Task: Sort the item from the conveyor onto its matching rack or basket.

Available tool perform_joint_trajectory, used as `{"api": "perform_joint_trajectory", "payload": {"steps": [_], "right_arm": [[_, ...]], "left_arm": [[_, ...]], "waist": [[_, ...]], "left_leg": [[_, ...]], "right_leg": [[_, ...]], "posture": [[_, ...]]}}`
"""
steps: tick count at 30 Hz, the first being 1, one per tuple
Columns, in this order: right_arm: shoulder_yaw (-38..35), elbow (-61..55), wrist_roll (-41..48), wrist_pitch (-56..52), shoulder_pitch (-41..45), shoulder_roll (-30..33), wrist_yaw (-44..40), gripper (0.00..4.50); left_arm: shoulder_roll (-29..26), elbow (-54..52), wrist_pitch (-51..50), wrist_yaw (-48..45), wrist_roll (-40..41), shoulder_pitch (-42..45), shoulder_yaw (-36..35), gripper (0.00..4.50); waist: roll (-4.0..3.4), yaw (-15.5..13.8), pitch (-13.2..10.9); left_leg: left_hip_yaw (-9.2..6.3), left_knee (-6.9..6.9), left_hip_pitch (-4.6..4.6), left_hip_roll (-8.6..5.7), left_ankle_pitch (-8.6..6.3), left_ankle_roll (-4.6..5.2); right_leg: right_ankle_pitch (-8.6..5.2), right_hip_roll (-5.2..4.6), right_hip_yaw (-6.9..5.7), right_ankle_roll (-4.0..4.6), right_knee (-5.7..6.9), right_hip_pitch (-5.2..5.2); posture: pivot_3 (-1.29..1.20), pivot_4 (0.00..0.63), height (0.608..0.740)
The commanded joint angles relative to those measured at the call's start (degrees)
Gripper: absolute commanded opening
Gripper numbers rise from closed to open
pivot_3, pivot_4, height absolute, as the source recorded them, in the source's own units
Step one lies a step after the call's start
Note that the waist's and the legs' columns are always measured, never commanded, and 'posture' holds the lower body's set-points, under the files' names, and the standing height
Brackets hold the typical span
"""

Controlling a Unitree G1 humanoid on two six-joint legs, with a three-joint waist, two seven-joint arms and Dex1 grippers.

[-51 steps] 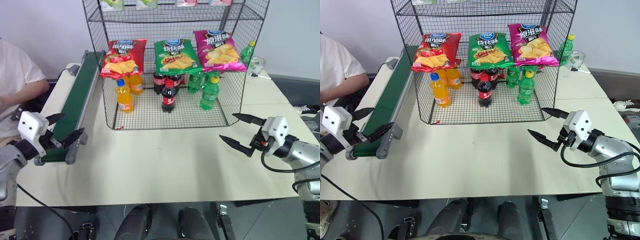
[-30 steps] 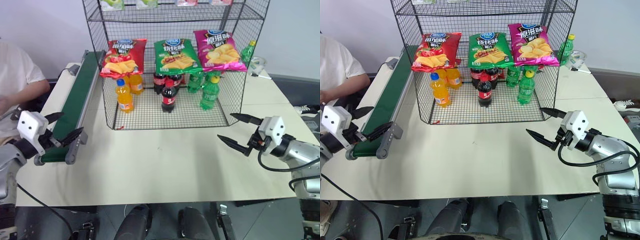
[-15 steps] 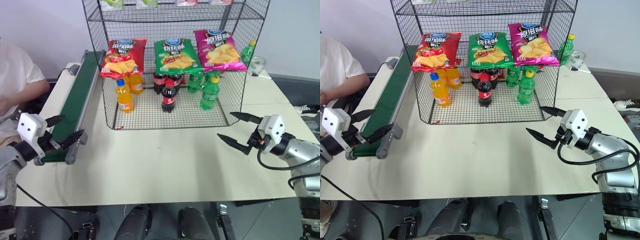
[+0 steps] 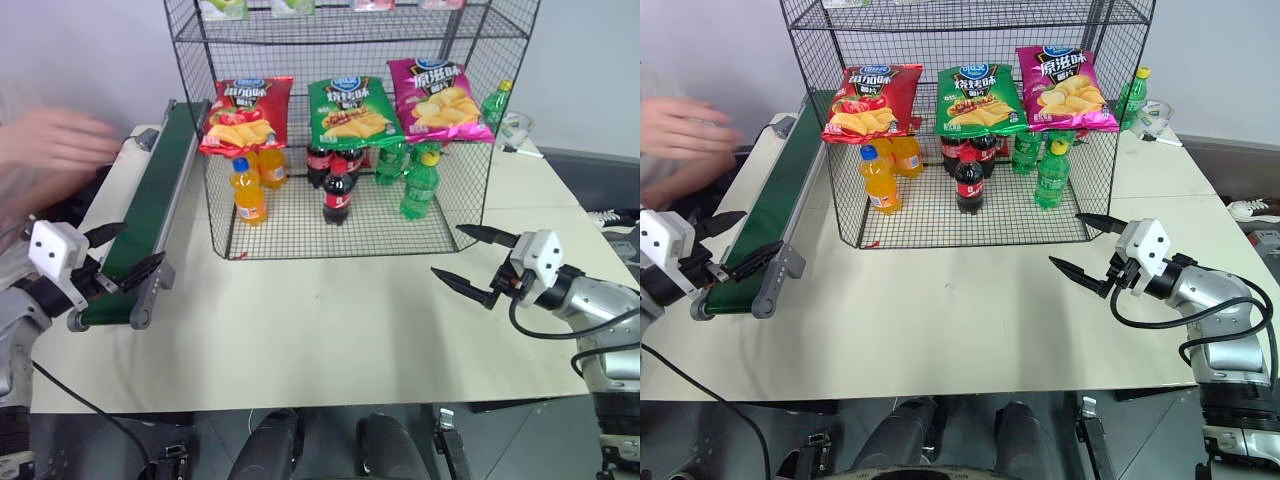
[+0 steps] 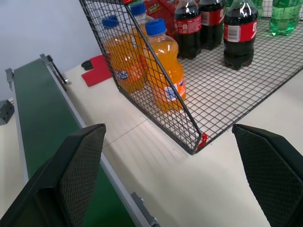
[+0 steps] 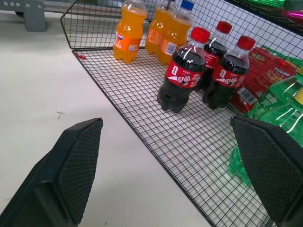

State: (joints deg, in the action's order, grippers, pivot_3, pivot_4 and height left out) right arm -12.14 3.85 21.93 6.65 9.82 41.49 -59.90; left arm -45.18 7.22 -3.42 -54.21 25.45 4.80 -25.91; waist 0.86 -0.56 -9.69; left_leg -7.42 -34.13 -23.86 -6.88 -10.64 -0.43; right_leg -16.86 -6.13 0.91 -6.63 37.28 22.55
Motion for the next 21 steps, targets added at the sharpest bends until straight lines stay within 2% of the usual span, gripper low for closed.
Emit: {"api": "perform_joint_trajectory", "payload": {"steps": [1, 21], "right_arm": [[-0.96, -0.55, 0.03, 1.37, 0.48, 0.09, 0.34, 4.5], [0.02, 2.16, -0.96, 3.03, 3.04, -0.14, -0.06, 4.5]], "left_arm": [[-0.43, -0.18, 1.03, 0.01, -0.14, -0.02, -0.74, 4.47], [1.0, 0.04, 2.0, 1.96, -0.77, 1.5, -0.08, 4.47]], "waist": [[0.0, -0.01, 0.0], [-0.01, 0.04, -0.01]], "left_leg": [[0.0, 0.0, 0.0, 0.0, 0.0, 0.0], [0.0, 0.0, 0.0, 0.0, 0.0, 0.0]], "right_leg": [[0.0, 0.0, 0.0, 0.0, 0.0, 0.0], [0.01, 0.01, 0.0, 0.0, 0.0, 0.01]], "posture": [[0.0, 0.15, 0.74], [0.0, 0.15, 0.74]]}}
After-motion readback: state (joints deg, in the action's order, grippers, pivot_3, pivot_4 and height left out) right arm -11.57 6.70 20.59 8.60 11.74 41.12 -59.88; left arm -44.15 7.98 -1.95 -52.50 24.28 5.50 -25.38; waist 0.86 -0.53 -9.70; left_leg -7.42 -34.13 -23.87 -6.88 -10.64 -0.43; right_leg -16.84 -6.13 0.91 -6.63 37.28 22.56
